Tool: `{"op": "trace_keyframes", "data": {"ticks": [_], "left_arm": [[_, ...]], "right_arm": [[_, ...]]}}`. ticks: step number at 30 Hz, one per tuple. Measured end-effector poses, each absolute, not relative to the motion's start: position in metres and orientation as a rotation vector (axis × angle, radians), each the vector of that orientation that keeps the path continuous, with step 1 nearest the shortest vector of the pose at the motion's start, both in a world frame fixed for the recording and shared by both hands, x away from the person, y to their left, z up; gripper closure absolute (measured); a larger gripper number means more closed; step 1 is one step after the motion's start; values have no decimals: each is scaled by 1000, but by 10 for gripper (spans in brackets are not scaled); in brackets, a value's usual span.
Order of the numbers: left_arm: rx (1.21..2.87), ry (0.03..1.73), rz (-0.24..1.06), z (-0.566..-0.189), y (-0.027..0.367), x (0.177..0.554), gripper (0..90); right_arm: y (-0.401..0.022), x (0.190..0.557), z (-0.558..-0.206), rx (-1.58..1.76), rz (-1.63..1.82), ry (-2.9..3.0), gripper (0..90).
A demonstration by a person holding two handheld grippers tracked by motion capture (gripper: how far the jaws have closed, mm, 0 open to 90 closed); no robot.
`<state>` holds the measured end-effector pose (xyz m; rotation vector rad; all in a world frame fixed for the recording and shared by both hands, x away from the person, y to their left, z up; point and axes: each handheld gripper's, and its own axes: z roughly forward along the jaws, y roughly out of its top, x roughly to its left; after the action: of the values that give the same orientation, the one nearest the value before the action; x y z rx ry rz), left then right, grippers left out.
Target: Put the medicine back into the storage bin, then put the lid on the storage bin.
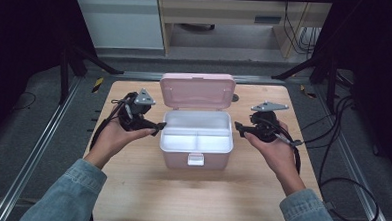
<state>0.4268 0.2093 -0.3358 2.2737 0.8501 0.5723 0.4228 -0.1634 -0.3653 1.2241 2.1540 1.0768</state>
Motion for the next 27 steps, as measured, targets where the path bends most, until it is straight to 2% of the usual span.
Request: {"op": "trace_keyframes", "data": {"ticks": [16, 27], "left_arm": [[2209, 913, 614, -325, 210, 446, 186], [2163, 950, 640, -317, 198, 456, 242]], "right_arm": [[-140, 454, -329, 1233, 1135, 2121, 398], [-134, 468, -312, 1233, 1145, 2077, 380]]}}
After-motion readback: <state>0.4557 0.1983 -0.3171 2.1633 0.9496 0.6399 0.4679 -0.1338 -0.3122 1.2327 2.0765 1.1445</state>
